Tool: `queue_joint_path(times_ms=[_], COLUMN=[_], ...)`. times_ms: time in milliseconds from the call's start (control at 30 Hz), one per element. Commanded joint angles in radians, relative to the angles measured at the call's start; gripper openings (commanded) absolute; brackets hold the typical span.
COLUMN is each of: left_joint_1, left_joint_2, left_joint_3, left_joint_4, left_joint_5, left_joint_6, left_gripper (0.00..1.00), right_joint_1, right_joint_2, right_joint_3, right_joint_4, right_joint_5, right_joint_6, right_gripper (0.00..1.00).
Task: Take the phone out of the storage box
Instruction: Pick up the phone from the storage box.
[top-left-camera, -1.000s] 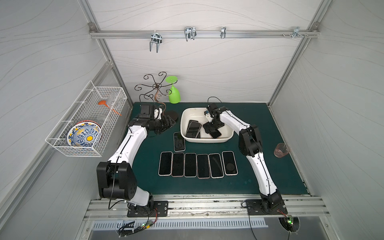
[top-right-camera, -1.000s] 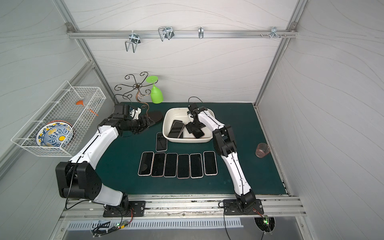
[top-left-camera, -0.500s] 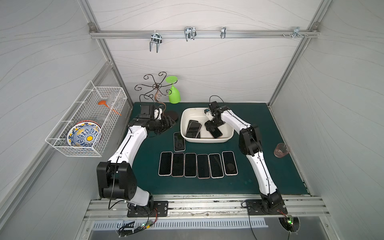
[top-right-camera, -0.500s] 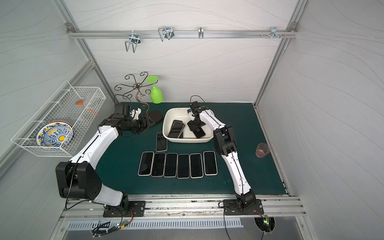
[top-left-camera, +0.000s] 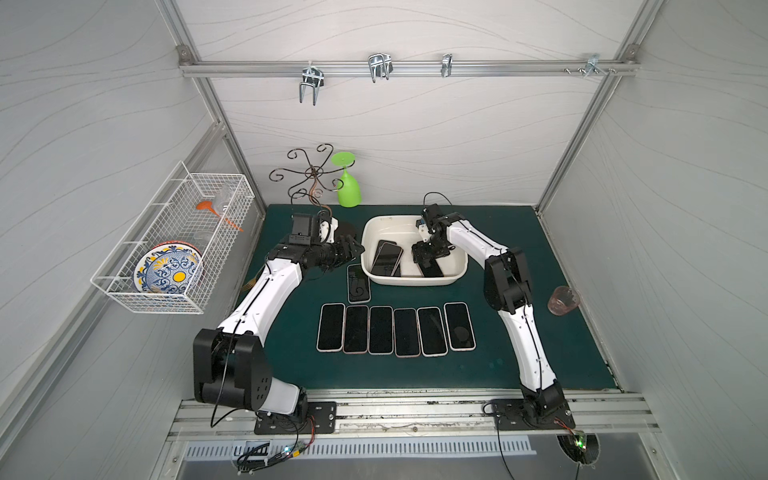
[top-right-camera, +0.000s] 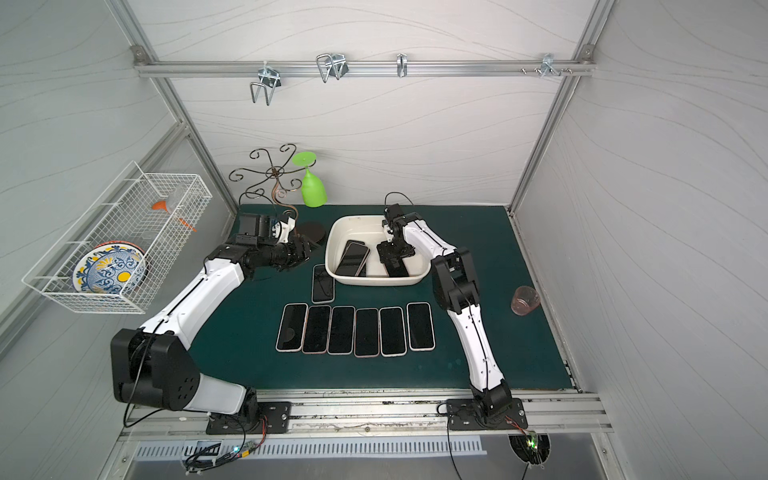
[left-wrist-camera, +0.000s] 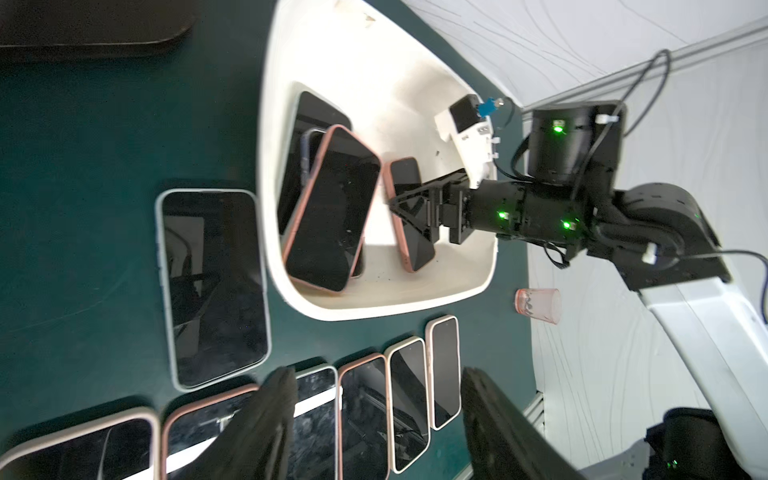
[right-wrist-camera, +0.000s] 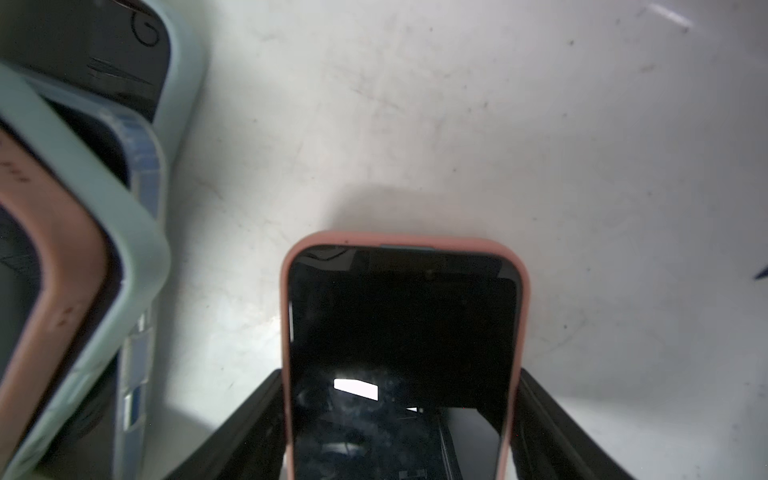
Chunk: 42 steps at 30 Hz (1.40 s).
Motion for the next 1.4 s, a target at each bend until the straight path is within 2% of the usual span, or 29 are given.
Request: queue_joint_path(times_ms=[0,267,533,900,1133,1367], left_joint_1=[-0.039,-0.133,-0.288,-0.403,-0.424,-0.430], left_joint_2=[-0.047,-0.036,0.040,0.189,0.249,0.292], left_joint_3=[-0.022,-0.065,-0.023,0.052,0.063,0.076], left_joint_4=[0.172,0.308,0.350,0.342,0.429,0.465], left_joint_5=[0.054,0.040,-0.040,-0.135,-0.142,-0.148], left_joint_6=[-0.036,-0.069,-0.075,-0.164,-0.260,-0.343], left_gripper=[0.68,0.69,0.69,0.69,0.65,0.50], right_joint_1=[-0.026,-0.043,-0.042,-0.026,-0.005,0.007], right_joint_2=[-0.116,-0.202,-0.309,-0.389,-0.409,-0.426], right_joint_3=[0.018,0.071,-0.033,-0.124,-0.166,-0.201], right_joint_4=[-0.046,-0.116,-0.087,-0.067,-0.044,-0.025], right_joint_5=[-0.097,-0.180,-0.265,-0.317,-0.344,-0.356], right_joint_6=[0.109,0.142,0.189,0.216,0.239,0.258], right_gripper=[0.23,0.17,0.16,0.17,0.17,0.16])
